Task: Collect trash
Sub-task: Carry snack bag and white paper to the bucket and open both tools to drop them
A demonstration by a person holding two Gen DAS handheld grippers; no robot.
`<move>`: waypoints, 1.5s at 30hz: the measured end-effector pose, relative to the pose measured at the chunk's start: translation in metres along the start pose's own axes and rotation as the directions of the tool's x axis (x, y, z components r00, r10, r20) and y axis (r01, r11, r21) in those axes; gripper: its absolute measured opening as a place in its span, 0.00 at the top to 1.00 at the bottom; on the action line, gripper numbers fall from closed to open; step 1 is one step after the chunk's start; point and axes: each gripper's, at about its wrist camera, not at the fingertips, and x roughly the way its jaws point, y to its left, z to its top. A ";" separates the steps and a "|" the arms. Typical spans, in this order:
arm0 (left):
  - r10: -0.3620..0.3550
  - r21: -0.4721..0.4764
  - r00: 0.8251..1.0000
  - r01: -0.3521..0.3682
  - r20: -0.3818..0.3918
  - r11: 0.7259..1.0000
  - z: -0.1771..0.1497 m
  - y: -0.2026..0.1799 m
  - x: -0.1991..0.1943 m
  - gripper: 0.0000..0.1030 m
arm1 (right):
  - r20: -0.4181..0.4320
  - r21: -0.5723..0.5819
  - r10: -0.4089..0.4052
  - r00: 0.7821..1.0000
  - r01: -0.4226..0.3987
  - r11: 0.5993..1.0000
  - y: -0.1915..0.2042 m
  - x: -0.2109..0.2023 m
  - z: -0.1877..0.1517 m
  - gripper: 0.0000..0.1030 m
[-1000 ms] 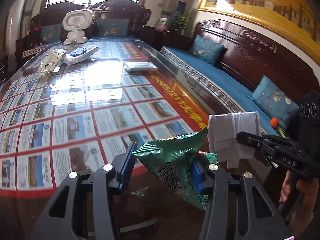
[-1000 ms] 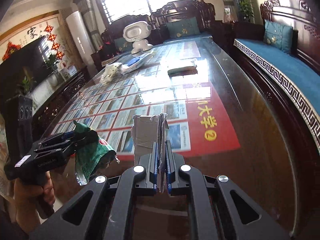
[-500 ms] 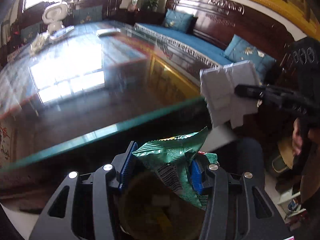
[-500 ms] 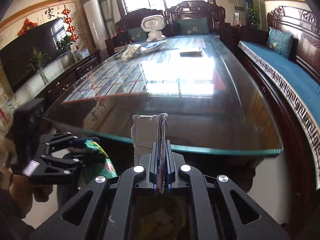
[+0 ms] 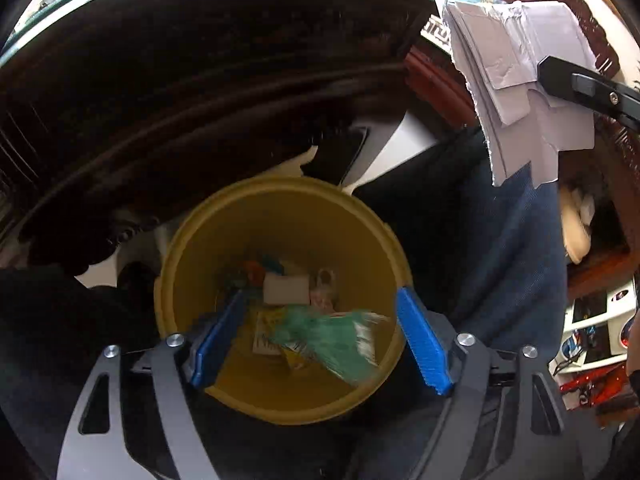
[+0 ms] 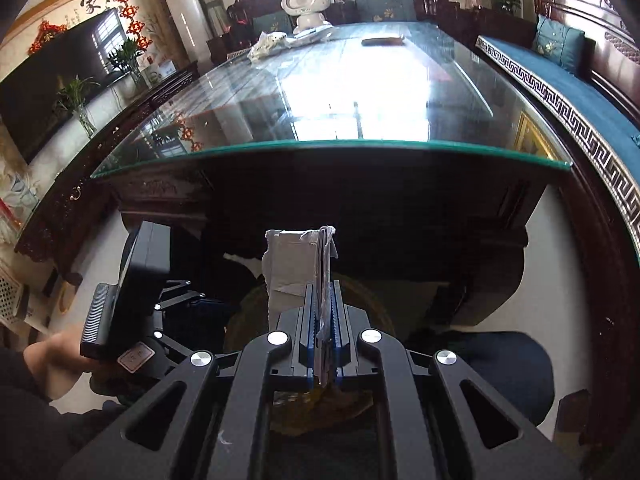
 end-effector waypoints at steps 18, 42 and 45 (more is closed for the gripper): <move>0.193 -0.048 0.981 -0.192 0.033 0.980 0.007 0.031 -0.012 0.22 | -0.206 -0.053 0.045 0.978 -0.057 0.997 0.011 0.063 -0.026 0.93; 0.212 -0.038 0.977 -0.210 0.028 0.977 0.020 0.025 -0.008 0.20 | -0.303 -0.071 0.039 0.952 -0.064 0.995 0.010 0.098 -0.042 0.70; 0.210 -0.041 0.977 -0.208 0.031 0.977 0.021 0.024 -0.009 0.20 | -0.297 -0.067 0.043 0.954 -0.066 0.996 0.010 0.096 -0.039 0.70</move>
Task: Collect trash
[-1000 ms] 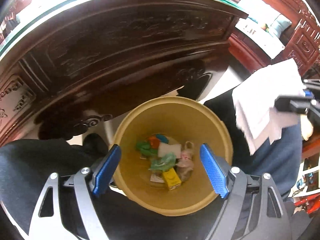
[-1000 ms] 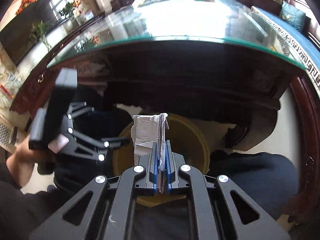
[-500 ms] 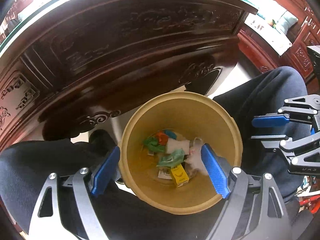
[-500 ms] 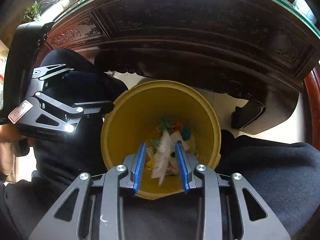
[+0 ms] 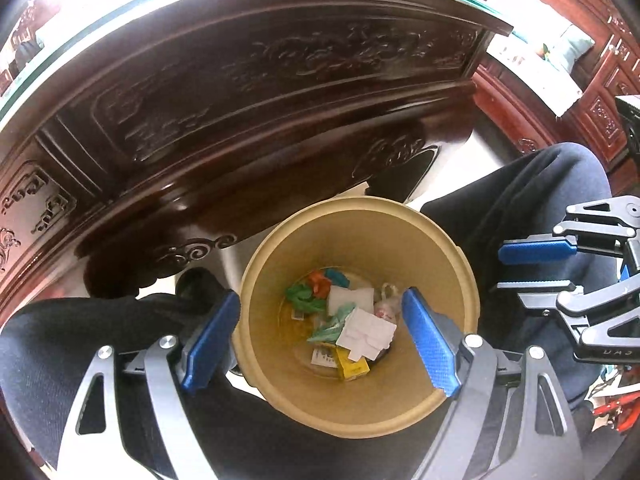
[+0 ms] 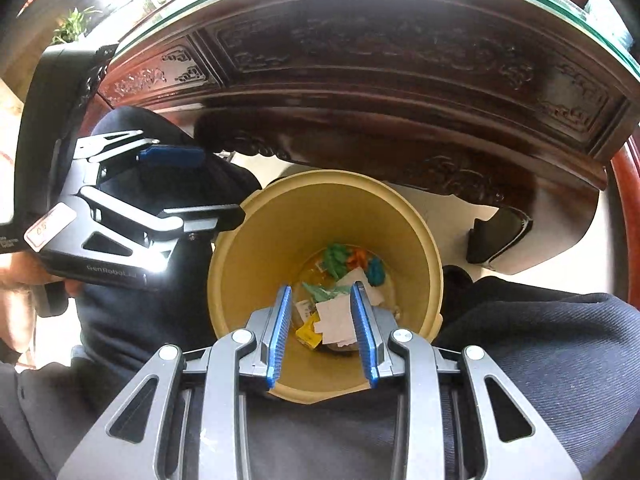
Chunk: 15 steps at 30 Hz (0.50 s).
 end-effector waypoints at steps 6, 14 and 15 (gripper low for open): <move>-0.005 -0.005 0.995 0.006 0.099 1.000 0.013 0.001 -0.023 0.20 | 0.074 -0.023 0.002 0.997 -0.001 1.000 0.005 -0.020 0.017 0.70; 0.125 -0.030 0.915 -0.123 0.385 0.992 0.075 0.011 -0.101 0.08 | 0.359 -0.059 -0.121 0.925 0.152 0.987 0.017 -0.089 0.078 0.63; 0.152 -0.044 0.896 -0.147 0.416 0.988 0.084 0.013 -0.111 0.06 | 0.393 -0.054 -0.137 0.909 0.172 0.984 0.018 -0.097 0.085 0.63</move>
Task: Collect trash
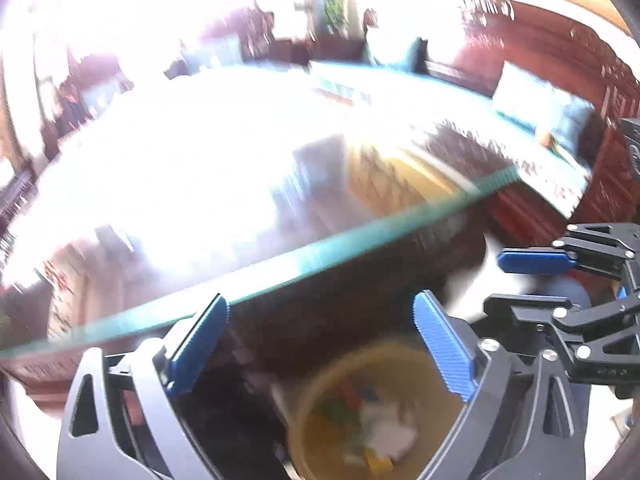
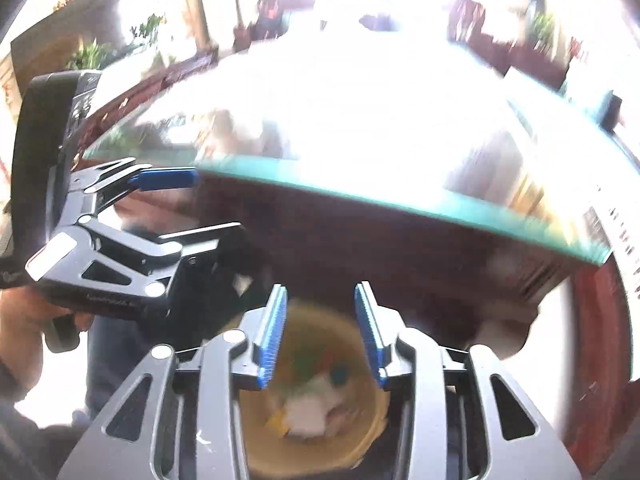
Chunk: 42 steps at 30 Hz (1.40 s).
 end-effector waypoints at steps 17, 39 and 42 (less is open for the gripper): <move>0.297 -0.190 0.938 -0.263 0.179 0.946 0.105 0.044 0.031 0.04 | 0.354 0.223 -0.296 0.887 0.227 0.948 -0.040 0.015 0.108 0.08; 0.348 -0.263 0.930 -0.309 0.117 0.914 0.120 0.087 0.059 0.04 | 0.299 0.193 -0.242 0.923 0.190 0.963 -0.049 0.057 0.138 0.08; 0.345 -0.256 0.931 -0.307 0.120 0.917 0.123 0.088 0.061 0.04 | 0.285 0.185 -0.234 0.929 0.186 0.965 -0.049 0.062 0.142 0.08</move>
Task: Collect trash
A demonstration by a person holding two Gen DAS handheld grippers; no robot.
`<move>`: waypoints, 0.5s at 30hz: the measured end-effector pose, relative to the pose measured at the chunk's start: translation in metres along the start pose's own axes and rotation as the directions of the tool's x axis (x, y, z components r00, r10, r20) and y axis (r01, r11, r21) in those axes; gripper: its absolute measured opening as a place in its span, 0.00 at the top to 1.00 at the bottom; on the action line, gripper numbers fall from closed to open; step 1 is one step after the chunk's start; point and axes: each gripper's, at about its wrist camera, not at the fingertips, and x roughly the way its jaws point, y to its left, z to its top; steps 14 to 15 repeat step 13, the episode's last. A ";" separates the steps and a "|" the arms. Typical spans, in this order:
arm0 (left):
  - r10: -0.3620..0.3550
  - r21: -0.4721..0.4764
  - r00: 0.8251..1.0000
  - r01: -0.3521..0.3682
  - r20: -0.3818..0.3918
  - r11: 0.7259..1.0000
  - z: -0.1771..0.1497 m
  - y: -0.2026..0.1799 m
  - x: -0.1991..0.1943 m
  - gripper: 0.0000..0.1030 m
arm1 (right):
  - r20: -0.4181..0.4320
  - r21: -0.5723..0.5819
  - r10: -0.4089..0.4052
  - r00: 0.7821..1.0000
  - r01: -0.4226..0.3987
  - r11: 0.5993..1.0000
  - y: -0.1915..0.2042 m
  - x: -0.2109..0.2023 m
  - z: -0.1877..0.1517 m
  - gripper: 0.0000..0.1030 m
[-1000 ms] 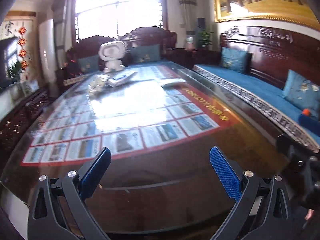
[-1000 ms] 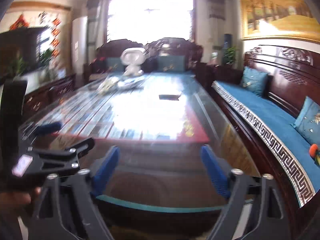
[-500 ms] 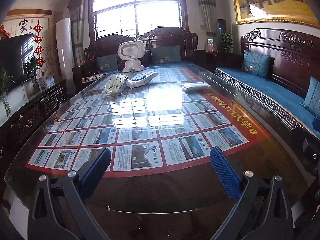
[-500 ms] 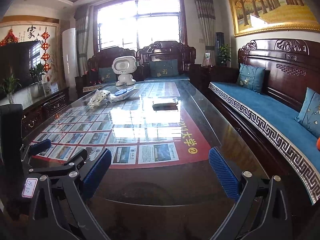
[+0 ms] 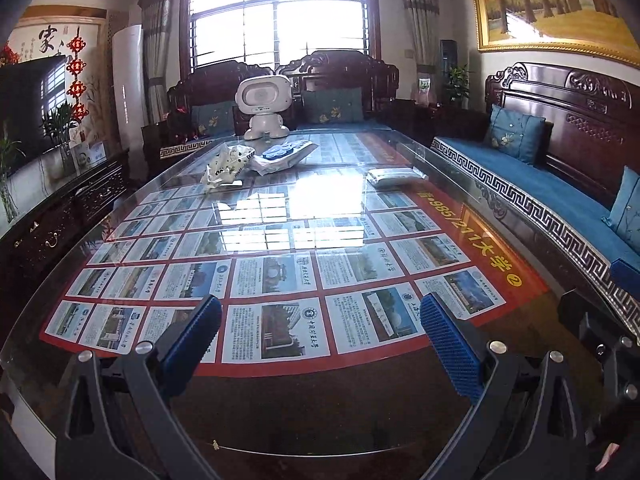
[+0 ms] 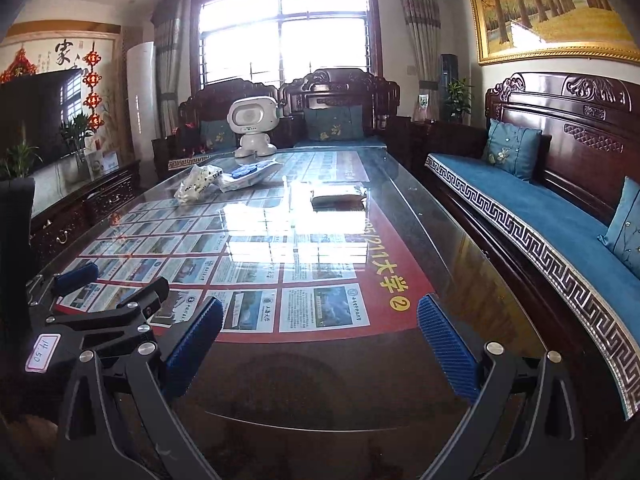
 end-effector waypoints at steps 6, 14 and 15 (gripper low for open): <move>-0.014 0.021 1.000 0.014 0.006 1.000 0.011 0.001 0.009 0.04 | -0.018 0.012 -0.001 1.000 0.001 1.000 -0.003 0.012 0.003 0.08; -0.074 -0.021 0.993 0.072 -0.095 0.997 0.018 0.011 0.043 0.04 | -0.043 0.002 -0.008 0.999 0.008 1.000 -0.004 0.027 0.009 0.08; -0.074 -0.021 0.993 0.072 -0.095 0.997 0.018 0.011 0.043 0.04 | -0.043 0.002 -0.008 0.999 0.008 1.000 -0.004 0.027 0.009 0.08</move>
